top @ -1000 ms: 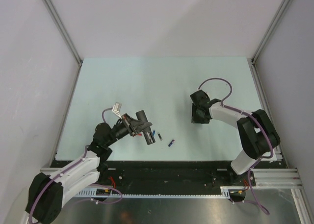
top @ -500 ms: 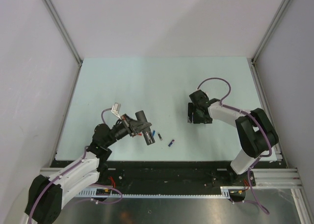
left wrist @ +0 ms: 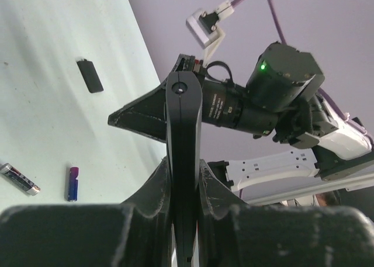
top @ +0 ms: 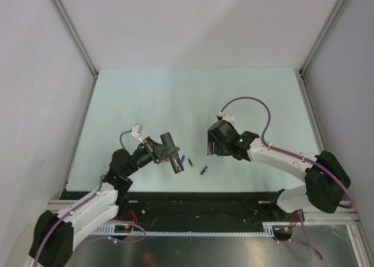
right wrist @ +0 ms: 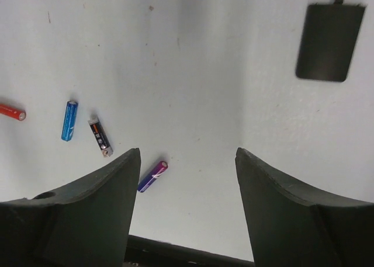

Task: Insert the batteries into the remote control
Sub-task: Adjust the battery at the center of the board.

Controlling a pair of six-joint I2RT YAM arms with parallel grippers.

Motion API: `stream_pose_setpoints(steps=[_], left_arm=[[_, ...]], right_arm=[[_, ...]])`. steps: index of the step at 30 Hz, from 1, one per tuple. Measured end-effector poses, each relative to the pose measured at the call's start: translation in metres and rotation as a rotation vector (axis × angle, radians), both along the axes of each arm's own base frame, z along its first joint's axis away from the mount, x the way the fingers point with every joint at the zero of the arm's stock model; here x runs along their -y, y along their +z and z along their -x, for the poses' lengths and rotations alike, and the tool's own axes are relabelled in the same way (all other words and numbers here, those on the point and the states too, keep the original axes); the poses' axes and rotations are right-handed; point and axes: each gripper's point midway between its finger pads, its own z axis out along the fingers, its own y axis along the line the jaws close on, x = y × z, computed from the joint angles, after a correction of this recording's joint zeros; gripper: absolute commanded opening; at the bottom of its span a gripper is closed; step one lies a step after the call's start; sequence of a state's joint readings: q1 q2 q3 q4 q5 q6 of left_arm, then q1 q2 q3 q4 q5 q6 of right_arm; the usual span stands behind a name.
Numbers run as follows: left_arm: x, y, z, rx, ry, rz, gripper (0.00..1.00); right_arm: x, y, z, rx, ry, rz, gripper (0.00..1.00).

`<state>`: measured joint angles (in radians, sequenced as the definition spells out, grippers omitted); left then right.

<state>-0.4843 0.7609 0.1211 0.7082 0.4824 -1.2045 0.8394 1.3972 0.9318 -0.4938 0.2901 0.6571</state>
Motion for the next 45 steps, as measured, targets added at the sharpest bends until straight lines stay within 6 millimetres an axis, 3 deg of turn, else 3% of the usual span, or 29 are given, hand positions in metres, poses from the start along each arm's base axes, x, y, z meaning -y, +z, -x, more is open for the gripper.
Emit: stream_pose_setpoints(steps=[8, 20, 24, 26, 31, 45], left_arm=[[-0.010, -0.013, -0.001, -0.009, 0.067, 0.004, 0.00], [-0.012, -0.009, -0.001, 0.007, 0.079, 0.011, 0.00], [-0.012, -0.012, -0.002, -0.001, 0.079, 0.006, 0.00], [-0.012, -0.012, -0.002, 0.000, 0.079, 0.007, 0.00], [-0.012, -0.009, -0.001, 0.007, 0.078, 0.011, 0.00], [-0.012, 0.000, 0.004, 0.045, 0.062, 0.030, 0.00]], right_arm=[[-0.021, -0.024, 0.024, -0.091, -0.073, -0.105, 0.66], [-0.050, -0.043, 0.058, -0.127, 0.073, -0.062, 0.68], [-0.050, -0.051, 0.061, -0.135, 0.080, -0.037, 0.71], [-0.048, -0.055, 0.061, -0.123, 0.095, -0.003, 0.77], [-0.043, -0.058, 0.064, -0.063, 0.217, 0.107, 0.83], [-0.043, -0.057, 0.068, -0.008, 0.596, 0.238, 0.79]])
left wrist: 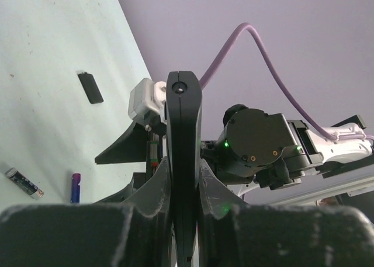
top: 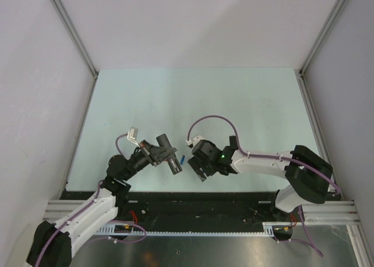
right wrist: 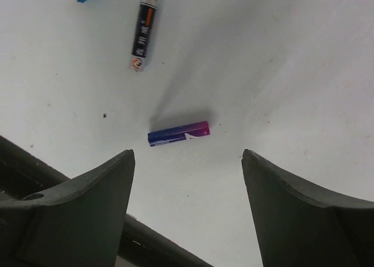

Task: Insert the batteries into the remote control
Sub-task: Adjust the battery at the center of the board.

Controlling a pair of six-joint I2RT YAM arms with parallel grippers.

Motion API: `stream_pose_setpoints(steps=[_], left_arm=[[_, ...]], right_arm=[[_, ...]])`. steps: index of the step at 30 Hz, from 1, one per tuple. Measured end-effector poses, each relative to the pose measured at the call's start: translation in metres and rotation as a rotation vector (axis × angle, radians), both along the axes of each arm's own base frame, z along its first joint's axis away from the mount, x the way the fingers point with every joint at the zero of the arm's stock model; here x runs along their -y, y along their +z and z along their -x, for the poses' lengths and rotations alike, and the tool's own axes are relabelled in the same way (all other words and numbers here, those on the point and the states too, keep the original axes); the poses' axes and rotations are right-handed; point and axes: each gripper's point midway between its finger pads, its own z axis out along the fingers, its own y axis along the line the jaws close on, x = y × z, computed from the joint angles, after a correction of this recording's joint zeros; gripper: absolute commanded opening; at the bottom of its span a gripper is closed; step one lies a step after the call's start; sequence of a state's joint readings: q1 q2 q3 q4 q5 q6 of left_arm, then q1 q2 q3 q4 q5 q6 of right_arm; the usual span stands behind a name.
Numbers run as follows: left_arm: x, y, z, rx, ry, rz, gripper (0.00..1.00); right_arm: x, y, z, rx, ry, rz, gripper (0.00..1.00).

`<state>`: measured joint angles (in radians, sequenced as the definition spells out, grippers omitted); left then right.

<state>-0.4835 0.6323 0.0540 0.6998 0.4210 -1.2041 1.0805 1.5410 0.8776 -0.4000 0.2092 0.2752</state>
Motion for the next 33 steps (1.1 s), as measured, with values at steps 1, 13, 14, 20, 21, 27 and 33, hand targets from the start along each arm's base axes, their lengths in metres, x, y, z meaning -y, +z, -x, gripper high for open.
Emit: stream_pose_setpoints(steps=[1, 13, 14, 20, 21, 27, 33], left_arm=[[0.000, 0.001, 0.000, 0.004, -0.001, 0.002, 0.00], [-0.002, 0.010, 0.004, 0.038, -0.002, 0.020, 0.00], [-0.002, 0.012, 0.004, 0.045, -0.002, 0.023, 0.00], [-0.004, 0.020, 0.007, 0.076, -0.001, 0.039, 0.00], [-0.004, 0.021, 0.008, 0.077, -0.001, 0.040, 0.00], [-0.004, 0.021, 0.008, 0.080, -0.001, 0.041, 0.00], [-0.004, 0.021, 0.008, 0.080, -0.001, 0.041, 0.00]], right_arm=[[-0.001, 0.000, 0.001, -0.003, 0.014, -0.003, 0.79], [-0.009, -0.015, -0.002, -0.040, 0.080, -0.009, 0.77], [-0.009, -0.016, -0.003, -0.043, 0.078, -0.006, 0.77], [-0.010, -0.018, -0.010, -0.044, 0.071, -0.021, 0.73], [-0.010, -0.018, -0.011, -0.045, 0.073, -0.024, 0.72], [-0.013, -0.017, -0.015, -0.045, 0.072, -0.032, 0.67], [-0.014, -0.017, -0.014, -0.044, 0.081, -0.030, 0.68]])
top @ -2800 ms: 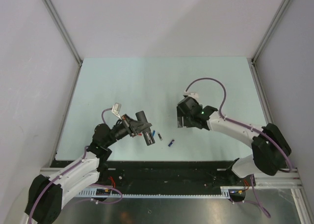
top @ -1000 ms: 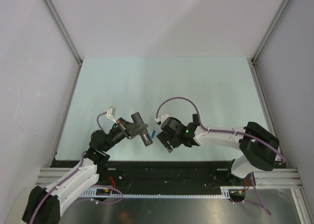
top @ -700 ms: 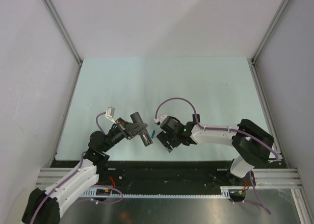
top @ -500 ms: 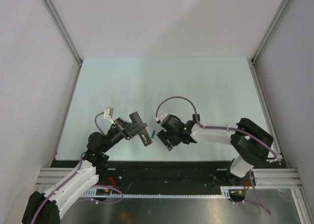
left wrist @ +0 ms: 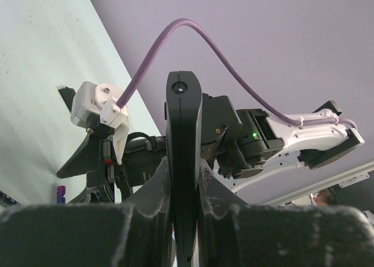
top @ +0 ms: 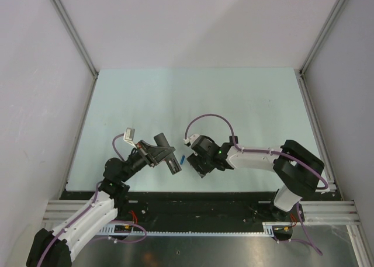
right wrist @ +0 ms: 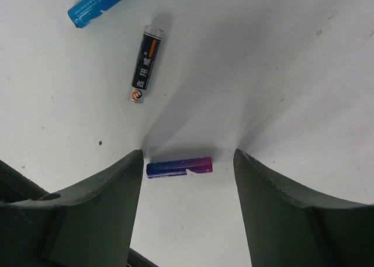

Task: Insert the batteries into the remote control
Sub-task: Adjust the battery at the center of the board.

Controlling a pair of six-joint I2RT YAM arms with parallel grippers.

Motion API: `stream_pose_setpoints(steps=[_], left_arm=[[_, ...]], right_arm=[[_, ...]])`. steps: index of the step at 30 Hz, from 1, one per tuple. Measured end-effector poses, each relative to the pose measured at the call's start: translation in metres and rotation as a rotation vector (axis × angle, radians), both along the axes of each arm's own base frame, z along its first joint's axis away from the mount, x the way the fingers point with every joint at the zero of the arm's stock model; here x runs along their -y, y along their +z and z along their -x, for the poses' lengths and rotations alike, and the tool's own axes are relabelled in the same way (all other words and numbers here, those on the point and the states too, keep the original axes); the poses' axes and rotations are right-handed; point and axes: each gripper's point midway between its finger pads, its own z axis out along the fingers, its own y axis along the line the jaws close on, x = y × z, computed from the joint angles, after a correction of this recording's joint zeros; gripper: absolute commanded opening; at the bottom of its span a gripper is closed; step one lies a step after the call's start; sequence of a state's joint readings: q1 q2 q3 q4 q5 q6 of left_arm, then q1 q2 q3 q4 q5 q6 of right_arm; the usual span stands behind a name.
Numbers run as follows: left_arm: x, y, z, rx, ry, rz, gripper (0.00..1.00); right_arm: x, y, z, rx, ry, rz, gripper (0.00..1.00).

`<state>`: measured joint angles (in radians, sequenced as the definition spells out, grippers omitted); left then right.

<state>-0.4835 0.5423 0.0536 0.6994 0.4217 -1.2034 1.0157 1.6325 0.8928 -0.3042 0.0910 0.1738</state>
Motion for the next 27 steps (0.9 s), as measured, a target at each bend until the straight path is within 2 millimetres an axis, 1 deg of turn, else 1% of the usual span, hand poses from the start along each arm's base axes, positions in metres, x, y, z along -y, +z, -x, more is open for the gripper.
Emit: stream_pose_setpoints(steps=[9, 12, 13, 16, 18, 21, 24, 27], left_arm=[[-0.0001, 0.0003, 0.0001, 0.001, 0.000, 0.001, 0.00], [-0.0003, 0.0015, 0.0006, 0.005, 0.000, 0.003, 0.00], [-0.0004, 0.0016, 0.0006, 0.006, 0.000, 0.003, 0.00], [-0.0003, 0.0017, 0.0007, 0.006, 0.000, 0.004, 0.00], [-0.0004, 0.0016, 0.0006, 0.006, 0.000, 0.003, 0.00], [-0.0004, 0.0017, 0.0006, 0.006, 0.000, 0.004, 0.00], [-0.0004, 0.0017, 0.0006, 0.006, 0.000, 0.004, 0.00], [-0.0004, 0.0017, 0.0005, 0.006, 0.001, 0.004, 0.00]], right_arm=[[-0.0011, -0.0004, 0.0029, 0.001, 0.018, 0.005, 0.58], [-0.0010, -0.0005, 0.0034, 0.000, 0.019, 0.006, 0.54], [-0.0009, -0.0005, 0.0033, 0.000, 0.019, 0.006, 0.51], [-0.0009, -0.0004, 0.0035, -0.001, 0.018, 0.005, 0.45], [-0.0009, -0.0004, 0.0033, -0.005, 0.013, 0.002, 0.43], [-0.0001, 0.0002, 0.0010, -0.018, -0.015, -0.012, 0.39], [0.0017, 0.0015, -0.0018, -0.045, -0.059, -0.041, 0.37], [0.0086, 0.0028, -0.0055, -0.071, -0.120, -0.066, 0.35]])
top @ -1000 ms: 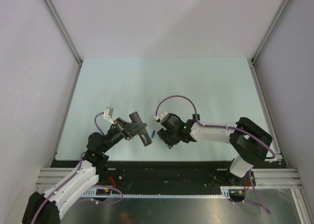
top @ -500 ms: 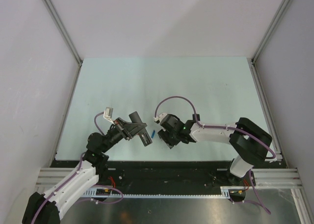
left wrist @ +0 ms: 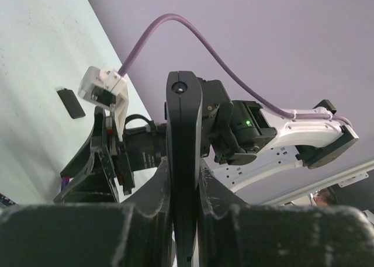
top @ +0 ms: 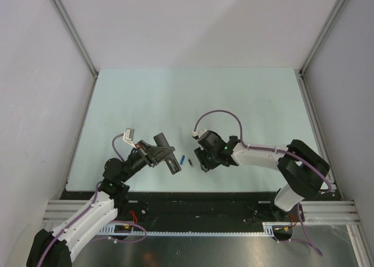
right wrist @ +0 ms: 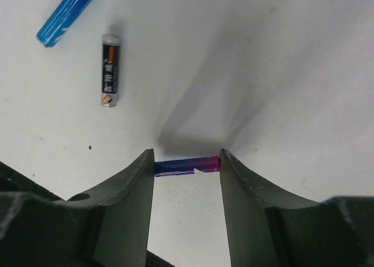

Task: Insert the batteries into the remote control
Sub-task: Adjust the battery at the center of the board.

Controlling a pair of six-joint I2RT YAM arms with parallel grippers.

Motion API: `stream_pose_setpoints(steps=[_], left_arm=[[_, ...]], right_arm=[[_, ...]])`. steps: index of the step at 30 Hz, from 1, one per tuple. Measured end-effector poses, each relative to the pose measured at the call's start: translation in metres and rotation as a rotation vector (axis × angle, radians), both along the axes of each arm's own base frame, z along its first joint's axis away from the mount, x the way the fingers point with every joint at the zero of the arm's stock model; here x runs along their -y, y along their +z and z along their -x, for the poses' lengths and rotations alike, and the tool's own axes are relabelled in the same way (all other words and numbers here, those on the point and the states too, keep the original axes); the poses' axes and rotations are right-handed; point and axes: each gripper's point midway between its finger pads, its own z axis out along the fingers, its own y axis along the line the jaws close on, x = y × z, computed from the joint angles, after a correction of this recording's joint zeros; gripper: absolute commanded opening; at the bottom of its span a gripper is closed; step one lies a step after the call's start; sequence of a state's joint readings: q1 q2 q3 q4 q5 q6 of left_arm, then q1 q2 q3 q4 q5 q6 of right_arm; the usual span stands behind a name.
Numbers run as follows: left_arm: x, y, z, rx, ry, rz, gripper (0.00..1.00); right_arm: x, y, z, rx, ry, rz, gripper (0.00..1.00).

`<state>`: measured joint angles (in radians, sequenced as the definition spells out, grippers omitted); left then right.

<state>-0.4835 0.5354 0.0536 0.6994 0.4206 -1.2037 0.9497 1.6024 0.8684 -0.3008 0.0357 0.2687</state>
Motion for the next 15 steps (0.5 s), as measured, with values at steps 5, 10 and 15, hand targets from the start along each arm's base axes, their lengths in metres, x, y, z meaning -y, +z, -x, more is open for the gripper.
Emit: stream_pose_setpoints(steps=[5, 10, 15], left_arm=[[0.000, 0.000, -0.001, -0.001, 0.004, 0.000, 0.00], [-0.001, -0.002, -0.003, -0.008, 0.011, -0.002, 0.00], [-0.001, -0.002, -0.005, -0.013, 0.023, -0.001, 0.00]], right_arm=[[0.010, 0.005, -0.014, -0.028, -0.147, -0.041, 0.35], [0.039, 0.005, -0.045, -0.065, -0.430, -0.088, 0.36], [0.064, 0.005, -0.073, -0.097, -0.720, -0.148, 0.36]])
